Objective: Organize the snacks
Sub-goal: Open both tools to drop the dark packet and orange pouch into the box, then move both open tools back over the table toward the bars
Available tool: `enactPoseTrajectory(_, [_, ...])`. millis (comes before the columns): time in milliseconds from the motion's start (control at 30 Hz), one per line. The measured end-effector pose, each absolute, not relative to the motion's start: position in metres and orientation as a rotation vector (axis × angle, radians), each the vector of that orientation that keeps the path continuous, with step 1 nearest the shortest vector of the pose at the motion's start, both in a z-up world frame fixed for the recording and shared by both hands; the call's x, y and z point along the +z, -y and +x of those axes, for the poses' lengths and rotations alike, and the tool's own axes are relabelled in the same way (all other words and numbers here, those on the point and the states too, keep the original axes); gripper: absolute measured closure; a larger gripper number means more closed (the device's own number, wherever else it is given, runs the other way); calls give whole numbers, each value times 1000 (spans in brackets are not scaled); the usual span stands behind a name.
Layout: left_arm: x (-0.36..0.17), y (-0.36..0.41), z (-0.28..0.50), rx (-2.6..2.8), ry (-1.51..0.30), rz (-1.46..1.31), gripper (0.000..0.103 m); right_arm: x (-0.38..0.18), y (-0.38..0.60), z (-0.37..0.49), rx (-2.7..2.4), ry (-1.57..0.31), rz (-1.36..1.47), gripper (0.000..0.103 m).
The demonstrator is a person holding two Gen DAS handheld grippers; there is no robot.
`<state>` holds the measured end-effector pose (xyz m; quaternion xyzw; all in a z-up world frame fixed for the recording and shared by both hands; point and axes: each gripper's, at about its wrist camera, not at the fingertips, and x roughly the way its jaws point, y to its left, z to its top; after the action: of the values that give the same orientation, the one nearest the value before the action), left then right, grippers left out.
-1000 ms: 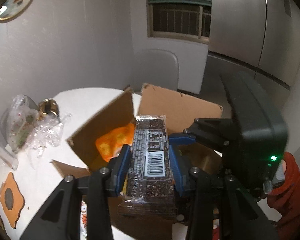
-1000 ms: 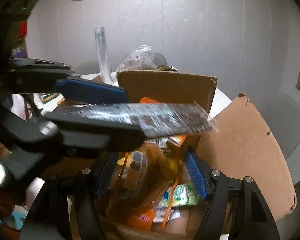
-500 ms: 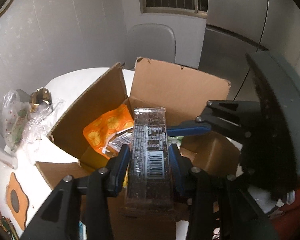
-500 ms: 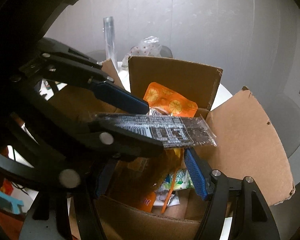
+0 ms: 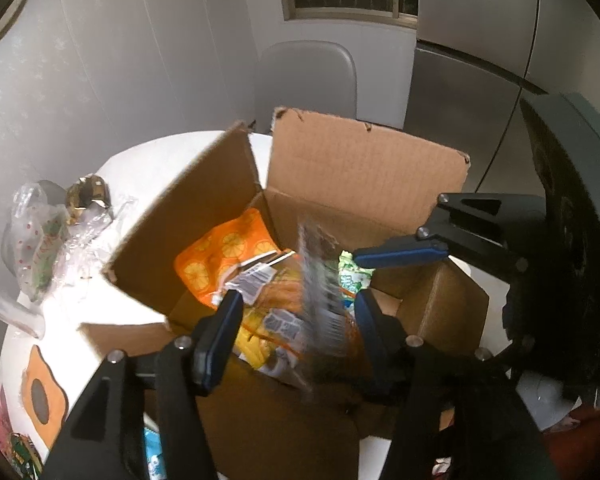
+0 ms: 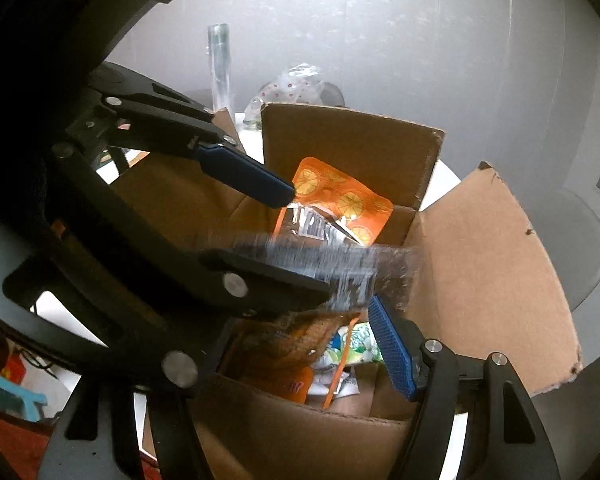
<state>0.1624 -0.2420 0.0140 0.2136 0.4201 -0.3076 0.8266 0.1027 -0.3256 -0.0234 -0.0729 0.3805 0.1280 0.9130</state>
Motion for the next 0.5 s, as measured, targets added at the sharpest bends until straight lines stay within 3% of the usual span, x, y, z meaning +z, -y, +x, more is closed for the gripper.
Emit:
enactPoseTrajectory(200, [47, 222, 134, -631, -800, 403, 48, -11, 325, 85, 221, -767, -153, 37])
enactPoseTrajectory(333, [73, 193, 101, -573, -695, 356, 35, 10, 317, 59, 199, -712, -146, 37])
enactPoseTrajectory(500, [92, 143, 65, -492, -609, 270, 32, 40, 287, 19, 216, -604, -148, 37])
